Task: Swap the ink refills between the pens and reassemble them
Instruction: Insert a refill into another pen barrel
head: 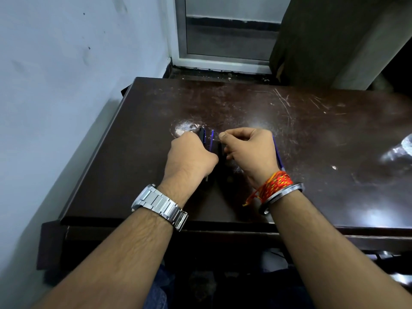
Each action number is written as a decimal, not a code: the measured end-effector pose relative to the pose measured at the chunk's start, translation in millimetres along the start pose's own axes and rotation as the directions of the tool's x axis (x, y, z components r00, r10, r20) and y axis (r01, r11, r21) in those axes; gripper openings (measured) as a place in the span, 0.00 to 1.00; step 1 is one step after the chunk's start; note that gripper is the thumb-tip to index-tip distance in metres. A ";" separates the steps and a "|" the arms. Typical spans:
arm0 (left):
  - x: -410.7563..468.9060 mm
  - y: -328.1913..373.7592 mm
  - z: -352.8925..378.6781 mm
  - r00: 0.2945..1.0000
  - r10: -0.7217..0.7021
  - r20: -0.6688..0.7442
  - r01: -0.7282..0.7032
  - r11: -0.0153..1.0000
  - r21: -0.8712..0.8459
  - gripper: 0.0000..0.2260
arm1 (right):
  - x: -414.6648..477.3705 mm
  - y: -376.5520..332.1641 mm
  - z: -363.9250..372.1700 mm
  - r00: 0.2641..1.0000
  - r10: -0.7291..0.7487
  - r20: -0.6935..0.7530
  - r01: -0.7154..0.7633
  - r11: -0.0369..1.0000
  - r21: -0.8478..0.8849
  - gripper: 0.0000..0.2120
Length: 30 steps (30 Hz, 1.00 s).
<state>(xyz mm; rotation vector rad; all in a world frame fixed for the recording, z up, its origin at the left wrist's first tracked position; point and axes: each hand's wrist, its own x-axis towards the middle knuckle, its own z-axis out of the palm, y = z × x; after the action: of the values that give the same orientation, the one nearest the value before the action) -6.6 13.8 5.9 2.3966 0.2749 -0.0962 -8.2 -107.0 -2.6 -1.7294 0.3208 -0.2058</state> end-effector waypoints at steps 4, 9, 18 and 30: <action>0.3 -0.8 -0.9 1.000 -0.004 -0.007 0.004 1.000 0.013 0.07 | -1.1 -1.2 -1.1 1.000 -0.008 -0.003 0.008 1.000 -0.023 0.05; -0.7 -0.3 -1.1 1.000 0.001 -0.013 -0.001 1.000 0.005 0.10 | -2.1 -1.8 -3.3 1.000 -0.006 -0.008 0.006 1.000 -0.008 0.05; -0.5 -0.5 -4.1 1.000 0.000 -0.020 -0.001 1.000 -0.019 0.13 | 3.0 -1.4 -10.8 0.998 0.003 -0.069 -0.008 0.997 -0.078 0.06; -2.6 1.3 -7.9 0.997 0.071 -0.043 -0.079 0.973 -0.216 0.09 | 4.2 -8.8 -34.4 0.974 -0.181 -0.139 0.074 0.826 -0.559 0.08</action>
<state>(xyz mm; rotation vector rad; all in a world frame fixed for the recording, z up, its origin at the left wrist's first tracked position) -8.9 17.7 13.0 2.1895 0.1997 0.0104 -14.2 -139.0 12.1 -2.3191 0.4305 -0.4065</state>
